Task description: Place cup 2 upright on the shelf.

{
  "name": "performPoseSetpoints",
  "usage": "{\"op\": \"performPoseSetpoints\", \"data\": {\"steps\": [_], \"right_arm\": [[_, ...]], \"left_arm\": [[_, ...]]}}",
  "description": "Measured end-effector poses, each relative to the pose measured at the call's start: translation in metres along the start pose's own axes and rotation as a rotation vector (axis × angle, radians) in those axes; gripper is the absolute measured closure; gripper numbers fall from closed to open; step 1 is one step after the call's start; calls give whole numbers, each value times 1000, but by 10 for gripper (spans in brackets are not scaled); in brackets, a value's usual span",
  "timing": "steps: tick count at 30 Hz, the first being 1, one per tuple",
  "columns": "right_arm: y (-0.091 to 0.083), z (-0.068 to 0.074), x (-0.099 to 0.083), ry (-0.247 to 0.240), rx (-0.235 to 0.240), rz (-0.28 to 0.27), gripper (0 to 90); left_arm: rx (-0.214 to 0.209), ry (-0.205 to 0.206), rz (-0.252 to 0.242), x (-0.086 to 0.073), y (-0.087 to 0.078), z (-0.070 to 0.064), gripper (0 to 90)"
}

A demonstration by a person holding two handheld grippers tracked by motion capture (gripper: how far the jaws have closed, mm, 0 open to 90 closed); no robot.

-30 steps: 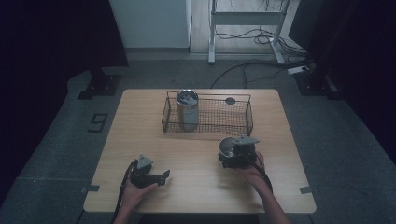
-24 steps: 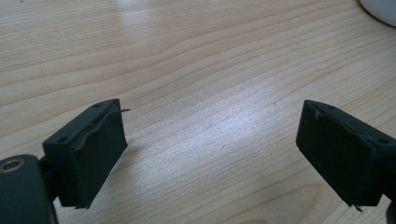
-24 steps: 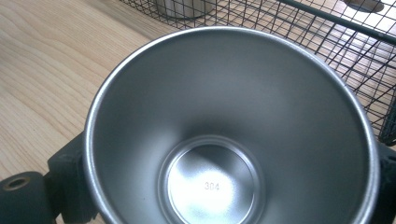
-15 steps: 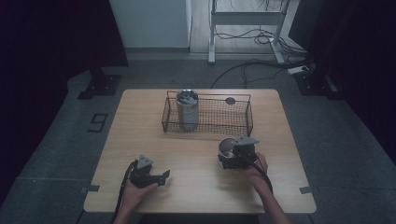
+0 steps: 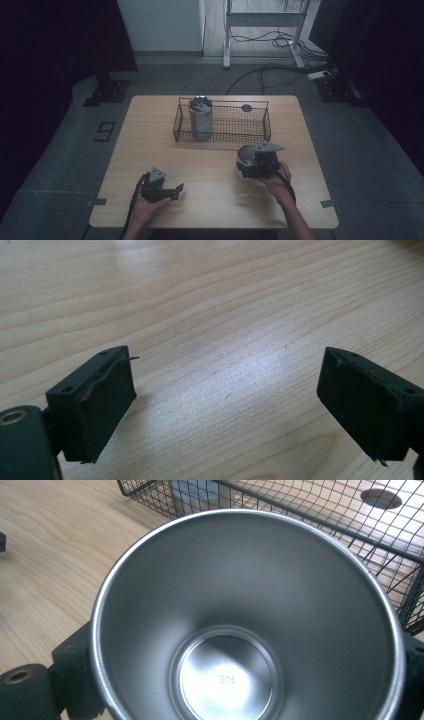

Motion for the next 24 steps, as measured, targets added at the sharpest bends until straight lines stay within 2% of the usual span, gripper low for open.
{"op": "performPoseSetpoints", "data": {"steps": [15, 24], "right_arm": [[-12, 9, 19, -20, -9, -35, 70], [-17, 5, 27, -20, -21, -47, 70]], "left_arm": [[-14, 3, 6, -1, 0, -2, 84], [-15, 1, 12, -2, 1, -2, 84]]}}
Point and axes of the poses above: each handheld gripper's, and its own axes: y roughly forward along the jaws, x roughly out of its top, z roughly to its left, the point moved 5 cm from there along y, roughly forward along the jaws, and after that the axes turned 2 degrees about x, right-handed, at the moved point
